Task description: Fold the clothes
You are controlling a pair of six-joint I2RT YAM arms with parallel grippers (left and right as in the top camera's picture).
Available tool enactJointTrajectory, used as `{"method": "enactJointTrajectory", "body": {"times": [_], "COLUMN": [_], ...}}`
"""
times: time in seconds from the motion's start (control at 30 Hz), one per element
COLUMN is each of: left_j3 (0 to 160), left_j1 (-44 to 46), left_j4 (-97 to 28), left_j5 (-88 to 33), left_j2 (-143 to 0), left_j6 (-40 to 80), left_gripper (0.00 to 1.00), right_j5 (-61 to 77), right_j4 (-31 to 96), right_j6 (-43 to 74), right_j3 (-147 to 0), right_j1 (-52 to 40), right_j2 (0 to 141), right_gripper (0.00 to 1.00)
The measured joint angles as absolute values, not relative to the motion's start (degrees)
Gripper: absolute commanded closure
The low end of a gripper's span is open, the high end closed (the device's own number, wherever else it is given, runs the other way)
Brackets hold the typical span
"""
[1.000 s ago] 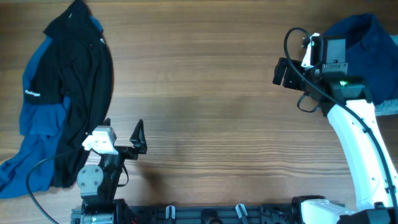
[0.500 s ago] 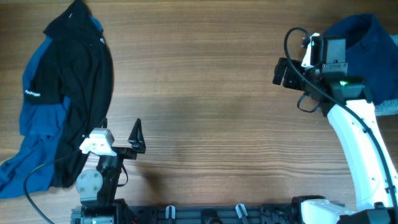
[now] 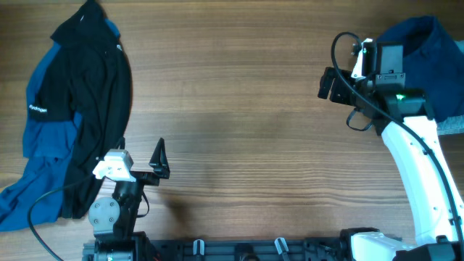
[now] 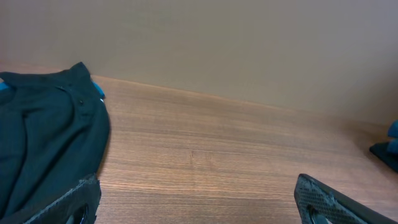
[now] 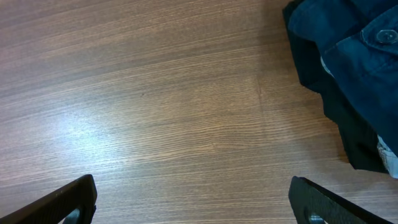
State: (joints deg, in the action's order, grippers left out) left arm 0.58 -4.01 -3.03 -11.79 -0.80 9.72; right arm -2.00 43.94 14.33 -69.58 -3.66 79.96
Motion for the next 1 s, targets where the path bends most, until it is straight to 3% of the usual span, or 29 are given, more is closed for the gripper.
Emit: {"method": "enactJointTrajectory", "body": {"times": [0.57,0.8,1.0], "left_j3": [0.58,0.58,0.58], "left_j1": [-4.01,-4.01,-4.01], "left_j4": [-3.03,-3.05,-3.07], "left_j5": [-11.79,-11.79,-11.79], "left_j2": [-0.80,-0.80,-0.80], "left_j6": [9.72,9.72,9.72], "left_gripper": [0.00,0.00,0.00], "right_j5": [-2.00,-2.02,-1.98], "right_j4": [43.99,42.37,27.11], "right_j6": [14.33,14.33,14.37], "right_j3": [-69.58,-67.64,-50.35], "right_j1": [-3.66,-3.66,-1.83], "right_j2": [78.59,59.02,39.75], "right_gripper": [0.00,0.00,0.00]}}
